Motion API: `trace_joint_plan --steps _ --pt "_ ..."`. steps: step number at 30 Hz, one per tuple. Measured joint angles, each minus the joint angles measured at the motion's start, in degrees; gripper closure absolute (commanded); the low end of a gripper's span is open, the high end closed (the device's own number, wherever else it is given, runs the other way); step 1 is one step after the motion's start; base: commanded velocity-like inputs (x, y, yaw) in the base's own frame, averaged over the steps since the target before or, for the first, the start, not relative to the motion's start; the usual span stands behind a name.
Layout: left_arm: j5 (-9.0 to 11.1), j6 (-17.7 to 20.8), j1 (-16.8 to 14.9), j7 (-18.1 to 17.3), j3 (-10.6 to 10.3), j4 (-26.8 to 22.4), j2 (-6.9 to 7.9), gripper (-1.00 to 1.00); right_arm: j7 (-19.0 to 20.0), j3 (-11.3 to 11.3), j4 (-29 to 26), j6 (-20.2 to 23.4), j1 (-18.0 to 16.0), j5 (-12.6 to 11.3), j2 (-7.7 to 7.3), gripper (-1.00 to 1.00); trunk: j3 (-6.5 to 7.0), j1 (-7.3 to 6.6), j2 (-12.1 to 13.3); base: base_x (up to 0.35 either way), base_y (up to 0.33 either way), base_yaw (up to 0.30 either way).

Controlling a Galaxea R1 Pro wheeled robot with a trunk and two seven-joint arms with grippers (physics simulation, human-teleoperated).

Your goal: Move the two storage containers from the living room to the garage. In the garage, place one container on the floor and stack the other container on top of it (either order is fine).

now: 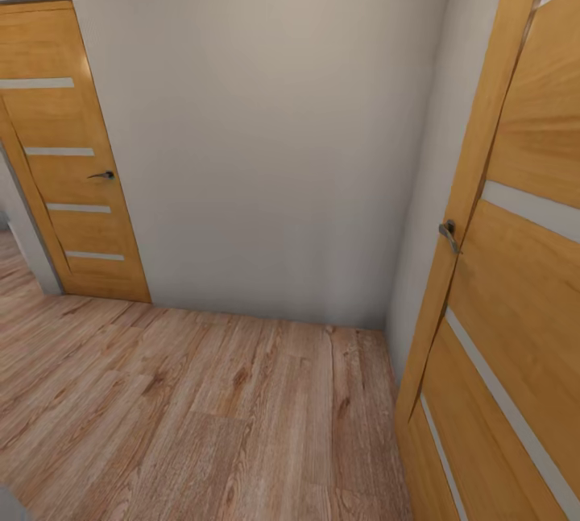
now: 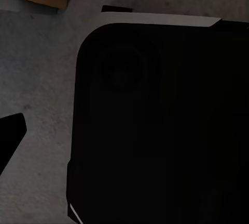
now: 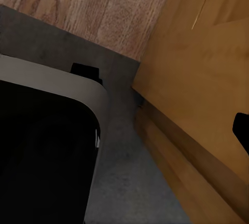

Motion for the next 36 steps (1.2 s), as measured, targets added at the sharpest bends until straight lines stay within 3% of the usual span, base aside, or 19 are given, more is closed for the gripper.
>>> trace_joint_plan --steps 9,36 --pt "0.0 0.0 0.0 0.0 0.0 0.1 0.03 -1.00 0.1 0.1 0.0 -0.1 0.0 0.1 0.00 -1.00 0.00 -0.02 0.0 0.086 0.000 0.000" --pt "0.1 0.0 0.0 0.0 -0.1 0.1 0.08 -1.00 0.1 0.0 0.0 -0.1 0.0 0.1 0.00 -1.00 0.00 -0.01 0.0 0.293 0.000 0.000"
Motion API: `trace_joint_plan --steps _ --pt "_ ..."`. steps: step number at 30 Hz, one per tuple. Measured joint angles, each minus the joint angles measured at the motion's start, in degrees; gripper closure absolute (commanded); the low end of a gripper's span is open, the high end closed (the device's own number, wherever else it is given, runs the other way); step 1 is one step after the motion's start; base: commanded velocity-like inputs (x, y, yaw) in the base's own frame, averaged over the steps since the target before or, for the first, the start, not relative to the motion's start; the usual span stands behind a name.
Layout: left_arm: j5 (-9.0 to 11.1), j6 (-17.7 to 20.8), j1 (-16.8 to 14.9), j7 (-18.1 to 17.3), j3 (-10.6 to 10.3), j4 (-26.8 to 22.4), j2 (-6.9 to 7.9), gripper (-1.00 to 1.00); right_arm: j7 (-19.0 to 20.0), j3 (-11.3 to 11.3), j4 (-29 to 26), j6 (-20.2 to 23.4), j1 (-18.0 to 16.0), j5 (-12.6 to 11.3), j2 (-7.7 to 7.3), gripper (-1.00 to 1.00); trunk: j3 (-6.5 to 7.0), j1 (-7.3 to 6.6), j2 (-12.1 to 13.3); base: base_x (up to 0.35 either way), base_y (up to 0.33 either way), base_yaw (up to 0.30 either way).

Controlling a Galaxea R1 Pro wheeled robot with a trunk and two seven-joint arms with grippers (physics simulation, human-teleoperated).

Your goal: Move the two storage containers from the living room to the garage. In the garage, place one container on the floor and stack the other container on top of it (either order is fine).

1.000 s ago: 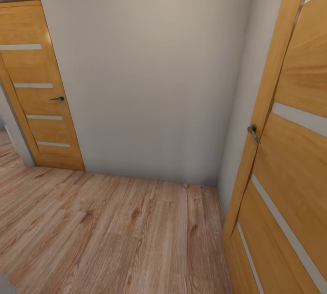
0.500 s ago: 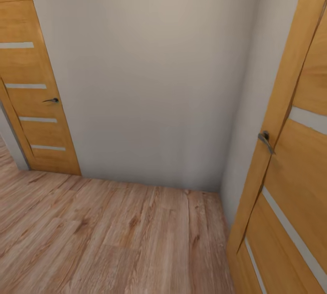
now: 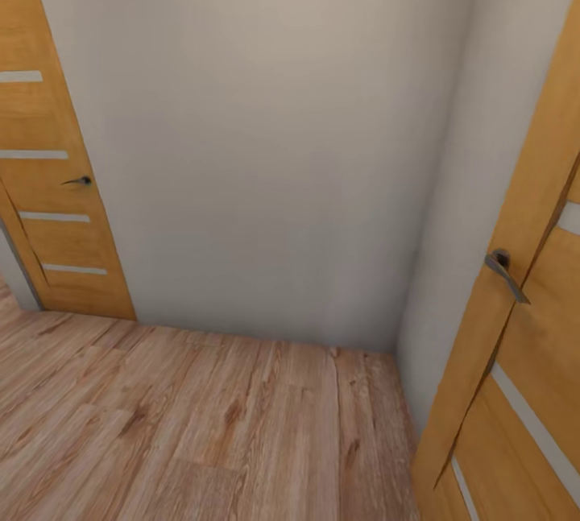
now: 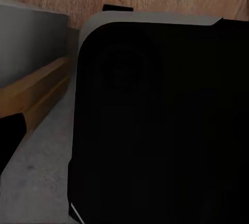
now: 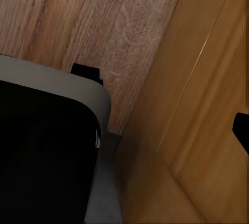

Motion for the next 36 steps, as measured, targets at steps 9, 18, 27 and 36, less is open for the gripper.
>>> trace_joint_plan --steps 9,18,27,36 --pt "0.0 0.0 0.0 0.0 0.0 -0.1 0.00 -1.00 0.0 0.0 0.0 0.0 0.0 0.0 0.00 -1.00 0.00 0.01 0.0 0.029 0.000 0.000" --pt "0.1 0.0 0.0 0.0 -0.1 -0.1 0.02 -1.00 -0.1 -0.1 0.0 0.1 0.0 0.0 0.00 -1.00 0.00 -0.02 0.0 0.279 0.000 0.000" --pt "0.1 0.0 0.0 0.0 -0.1 -0.1 0.07 -1.00 -0.1 -0.1 0.0 0.1 0.0 -0.1 0.04 -1.00 0.00 -0.02 0.0 0.318 0.000 0.000" --pt "0.1 0.0 0.0 0.0 -0.1 0.0 0.00 -1.00 -0.1 -0.2 0.0 0.0 0.0 -0.1 0.00 -1.00 0.00 -0.02 0.0 0.318 0.000 0.000"
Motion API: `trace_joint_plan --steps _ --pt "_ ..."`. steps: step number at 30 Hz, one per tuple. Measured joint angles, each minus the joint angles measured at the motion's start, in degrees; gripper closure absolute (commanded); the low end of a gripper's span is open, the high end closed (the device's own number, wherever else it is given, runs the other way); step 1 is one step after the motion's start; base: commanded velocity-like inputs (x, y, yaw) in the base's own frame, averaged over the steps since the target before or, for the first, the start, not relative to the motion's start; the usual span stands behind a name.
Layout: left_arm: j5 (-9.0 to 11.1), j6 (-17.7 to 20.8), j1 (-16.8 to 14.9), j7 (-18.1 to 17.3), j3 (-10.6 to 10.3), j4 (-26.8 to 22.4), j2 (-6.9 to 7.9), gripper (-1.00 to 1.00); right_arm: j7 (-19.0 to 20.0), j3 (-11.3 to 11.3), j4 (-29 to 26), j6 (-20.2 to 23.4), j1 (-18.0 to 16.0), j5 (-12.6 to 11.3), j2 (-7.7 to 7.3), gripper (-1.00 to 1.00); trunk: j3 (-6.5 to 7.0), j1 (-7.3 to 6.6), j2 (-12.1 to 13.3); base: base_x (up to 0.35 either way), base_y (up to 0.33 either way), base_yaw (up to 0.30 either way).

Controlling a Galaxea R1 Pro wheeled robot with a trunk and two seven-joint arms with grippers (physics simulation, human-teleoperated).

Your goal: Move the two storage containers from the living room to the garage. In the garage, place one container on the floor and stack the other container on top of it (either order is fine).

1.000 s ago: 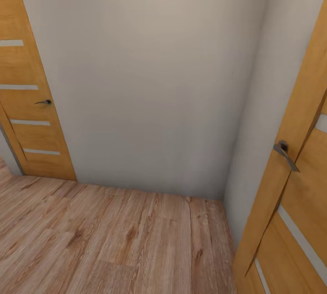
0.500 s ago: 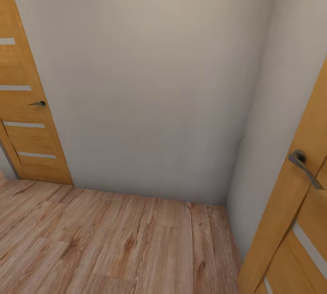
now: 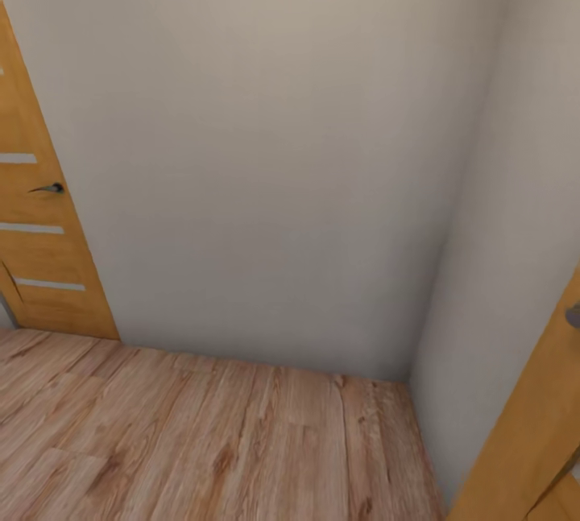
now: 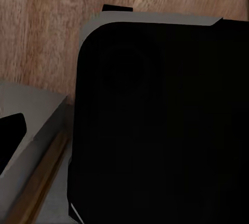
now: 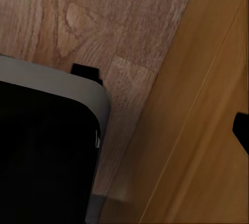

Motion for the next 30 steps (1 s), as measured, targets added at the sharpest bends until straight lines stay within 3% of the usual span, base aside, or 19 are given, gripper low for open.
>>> trace_joint_plan --steps 8,30 --pt "0.0 0.0 0.0 0.0 0.0 0.0 0.00 -1.00 0.0 0.2 0.0 0.0 0.0 0.0 0.00 -1.00 0.00 0.00 0.0 0.318 0.000 0.046" --pt "0.0 0.0 0.0 0.1 0.0 -0.1 0.00 -1.00 -0.6 0.5 0.0 0.1 0.0 0.0 0.00 -1.00 0.00 0.00 0.0 0.318 0.000 0.270"
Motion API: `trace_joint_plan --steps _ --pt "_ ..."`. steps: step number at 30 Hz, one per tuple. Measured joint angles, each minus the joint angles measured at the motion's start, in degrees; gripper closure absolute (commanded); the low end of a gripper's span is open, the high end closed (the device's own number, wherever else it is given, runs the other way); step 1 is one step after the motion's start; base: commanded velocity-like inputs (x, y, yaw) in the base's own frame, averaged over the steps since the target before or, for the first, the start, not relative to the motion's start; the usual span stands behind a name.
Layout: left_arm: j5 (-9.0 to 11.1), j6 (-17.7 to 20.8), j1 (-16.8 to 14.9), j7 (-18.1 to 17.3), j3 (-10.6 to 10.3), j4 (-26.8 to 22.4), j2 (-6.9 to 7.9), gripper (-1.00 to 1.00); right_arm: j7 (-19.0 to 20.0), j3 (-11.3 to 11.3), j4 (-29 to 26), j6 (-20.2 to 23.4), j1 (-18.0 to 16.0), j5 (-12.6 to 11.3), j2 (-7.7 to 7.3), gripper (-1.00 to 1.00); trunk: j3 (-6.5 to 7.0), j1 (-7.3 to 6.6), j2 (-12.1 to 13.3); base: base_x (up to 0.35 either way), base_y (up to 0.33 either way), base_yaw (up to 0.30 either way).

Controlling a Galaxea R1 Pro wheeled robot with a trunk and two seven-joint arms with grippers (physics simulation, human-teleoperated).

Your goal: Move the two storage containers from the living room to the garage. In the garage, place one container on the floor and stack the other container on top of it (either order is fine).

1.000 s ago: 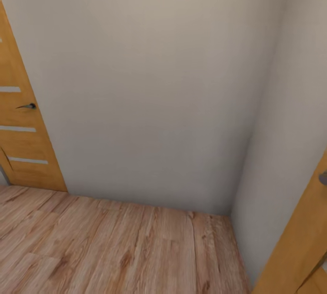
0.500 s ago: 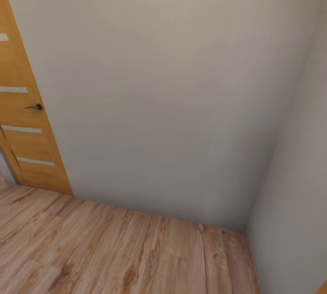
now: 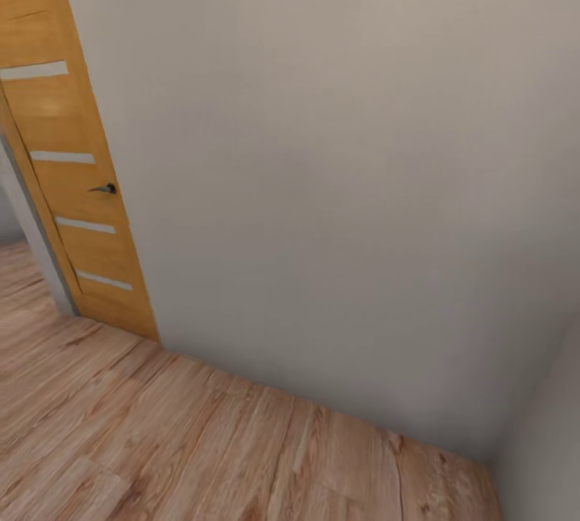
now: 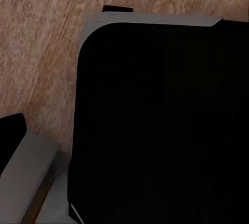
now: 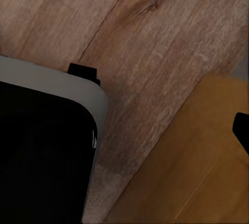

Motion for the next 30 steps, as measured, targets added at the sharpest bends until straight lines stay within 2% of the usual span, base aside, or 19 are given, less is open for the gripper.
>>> trace_joint_plan --steps 20,30 --pt "0.0 -0.1 0.0 0.0 0.0 0.0 0.01 -1.00 0.0 -0.4 0.0 -0.6 0.0 0.2 0.00 -1.00 0.00 0.00 0.0 0.313 0.000 0.276" --pt "0.0 -0.1 0.0 0.0 0.1 0.0 0.01 -1.00 -0.1 -0.5 0.0 -0.6 0.0 -0.2 0.00 -1.00 0.00 0.03 0.0 0.180 0.000 0.276"
